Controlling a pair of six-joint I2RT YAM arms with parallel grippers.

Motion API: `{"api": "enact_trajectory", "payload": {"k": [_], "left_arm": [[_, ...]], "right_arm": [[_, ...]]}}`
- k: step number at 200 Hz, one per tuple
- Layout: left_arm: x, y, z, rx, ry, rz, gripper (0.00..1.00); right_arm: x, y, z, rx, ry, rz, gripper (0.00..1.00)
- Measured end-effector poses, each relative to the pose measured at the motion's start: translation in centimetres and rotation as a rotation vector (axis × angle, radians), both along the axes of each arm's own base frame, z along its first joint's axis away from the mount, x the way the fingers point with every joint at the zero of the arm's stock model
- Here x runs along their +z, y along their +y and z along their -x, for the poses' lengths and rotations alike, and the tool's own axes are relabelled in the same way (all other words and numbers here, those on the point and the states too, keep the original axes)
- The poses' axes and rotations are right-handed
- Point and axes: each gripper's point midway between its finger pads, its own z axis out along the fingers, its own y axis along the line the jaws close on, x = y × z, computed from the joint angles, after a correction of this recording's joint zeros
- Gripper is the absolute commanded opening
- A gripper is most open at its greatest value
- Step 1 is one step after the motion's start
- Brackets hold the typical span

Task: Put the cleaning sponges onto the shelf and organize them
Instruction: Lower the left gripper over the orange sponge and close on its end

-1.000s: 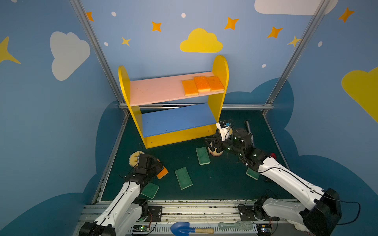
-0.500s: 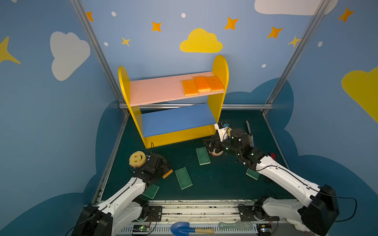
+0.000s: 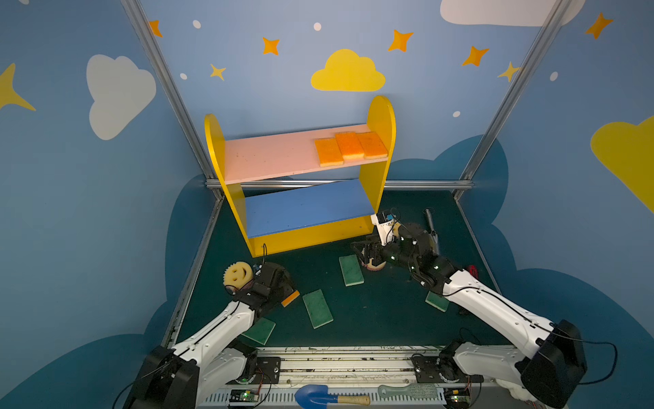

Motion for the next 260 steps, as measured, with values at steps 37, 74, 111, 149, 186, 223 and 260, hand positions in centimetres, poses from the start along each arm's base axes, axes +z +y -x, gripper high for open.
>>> {"api": "enact_trajectory", "payload": {"k": [37,74,111,149,186,223,260], "left_arm": [[3.1,1.4,-0.5,0.011,-0.091,-0.004,0.03],[1.2,3.2,0.1,0.056,-0.036,-0.008,0.03],[-3.2,4.3,1.8,0.087,0.109,-0.009,0.03],[-3.6,4.4,0.7,0.085,0.109,-0.009,0.03],[-3.8,4.6,-1.1,0.086,0.127,-0.014,0.03],[-3.1,4.4,-3.9,0.040,0.131,-0.046,0.03],[-2.9,3.7,-4.6,-0.007,0.121,-0.049,0.04]], "right_arm": [[-0.7,0.1,0.0,0.005,0.016,0.009,0.73],[-1.1,0.3,0.0,0.013,0.027,0.012,0.73],[-1.3,0.3,-0.1,0.014,0.030,0.015,0.73],[-1.4,0.3,-0.1,0.014,0.033,0.017,0.73],[-2.5,0.6,-0.4,0.014,0.055,0.035,0.73],[-2.9,0.6,-0.5,0.014,0.062,0.041,0.73],[-2.9,0.6,-0.5,0.014,0.062,0.042,0.73]]}}
